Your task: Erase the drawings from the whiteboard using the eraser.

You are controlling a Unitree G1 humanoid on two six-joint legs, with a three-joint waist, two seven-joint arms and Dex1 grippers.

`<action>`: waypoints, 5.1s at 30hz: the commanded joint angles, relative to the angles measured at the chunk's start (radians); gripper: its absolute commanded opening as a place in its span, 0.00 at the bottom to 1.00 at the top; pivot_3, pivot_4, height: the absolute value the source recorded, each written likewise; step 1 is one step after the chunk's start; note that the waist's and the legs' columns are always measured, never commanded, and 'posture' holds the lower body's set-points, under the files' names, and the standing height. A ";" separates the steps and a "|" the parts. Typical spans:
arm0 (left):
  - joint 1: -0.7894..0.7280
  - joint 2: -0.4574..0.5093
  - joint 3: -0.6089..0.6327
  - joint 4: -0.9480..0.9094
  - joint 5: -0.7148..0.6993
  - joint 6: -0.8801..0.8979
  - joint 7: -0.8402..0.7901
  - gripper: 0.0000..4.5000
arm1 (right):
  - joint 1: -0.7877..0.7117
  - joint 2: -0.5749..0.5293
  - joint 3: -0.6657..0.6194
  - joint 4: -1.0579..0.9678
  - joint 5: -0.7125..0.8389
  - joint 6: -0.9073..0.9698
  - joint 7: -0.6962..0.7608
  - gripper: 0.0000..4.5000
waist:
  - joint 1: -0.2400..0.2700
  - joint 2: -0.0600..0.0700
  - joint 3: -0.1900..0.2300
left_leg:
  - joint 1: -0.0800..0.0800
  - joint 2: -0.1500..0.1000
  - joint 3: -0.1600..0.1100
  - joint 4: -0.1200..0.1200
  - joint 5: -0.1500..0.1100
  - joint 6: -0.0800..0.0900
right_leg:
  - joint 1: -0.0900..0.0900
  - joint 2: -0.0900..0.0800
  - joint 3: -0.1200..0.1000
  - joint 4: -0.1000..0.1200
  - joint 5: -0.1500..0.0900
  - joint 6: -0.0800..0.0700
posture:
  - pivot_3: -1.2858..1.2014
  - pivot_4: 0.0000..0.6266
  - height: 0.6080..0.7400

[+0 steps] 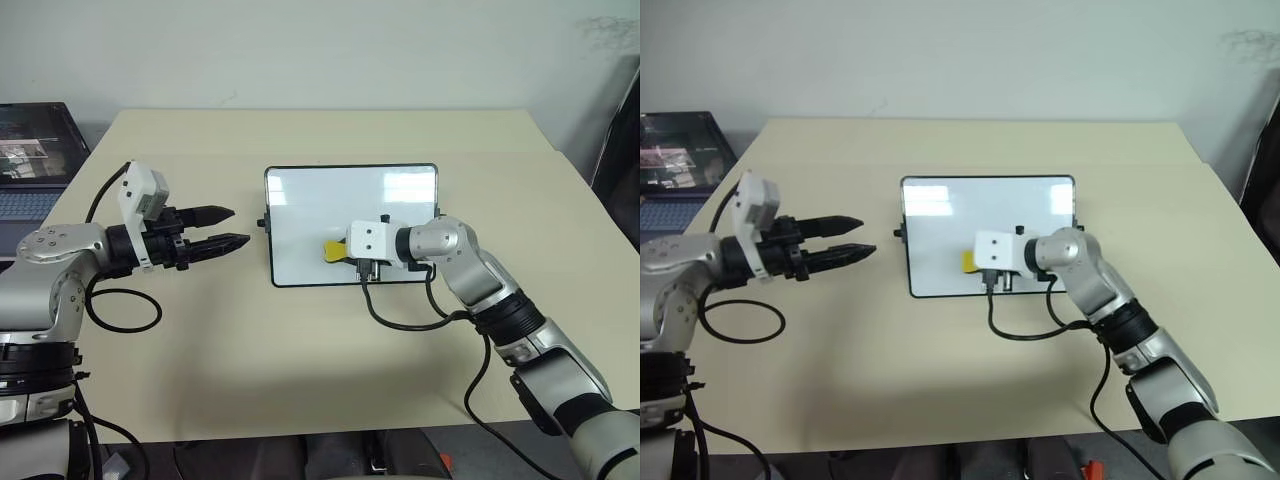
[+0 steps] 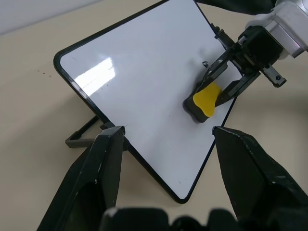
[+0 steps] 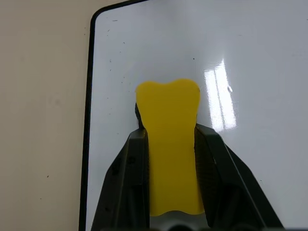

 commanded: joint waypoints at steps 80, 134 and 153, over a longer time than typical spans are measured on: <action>0.131 0.008 0.131 -0.036 -0.066 -0.030 -0.020 0.70 | 0.242 -0.161 -0.177 -0.266 0.084 0.065 -0.380 0.21 | 0.000 -0.001 0.000 | 0.001 0.000 0.002 -0.001 0.000 0.000 | 0.001 0.000 0.001 -0.001 -0.004 0.005 | 0.52 0.24 1.00; 0.046 0.010 0.077 -0.154 -0.092 0.099 0.074 0.70 | 0.197 -0.082 -0.600 -0.369 0.436 0.329 -0.366 0.21 | 0.002 0.000 0.000 | 0.006 0.001 0.000 -0.001 0.000 -0.001 | 0.005 0.000 0.001 -0.001 -0.001 0.003 | 0.52 0.24 1.00; 0.030 -0.014 0.041 -0.140 -0.081 0.093 0.075 0.70 | 0.309 -0.113 -0.814 -0.383 0.618 1.059 -0.662 0.21 | -0.004 0.001 0.001 | 0.007 -0.001 0.002 -0.002 -0.001 -0.001 | 0.006 -0.004 0.002 -0.001 -0.004 0.006 | 0.52 0.24 1.00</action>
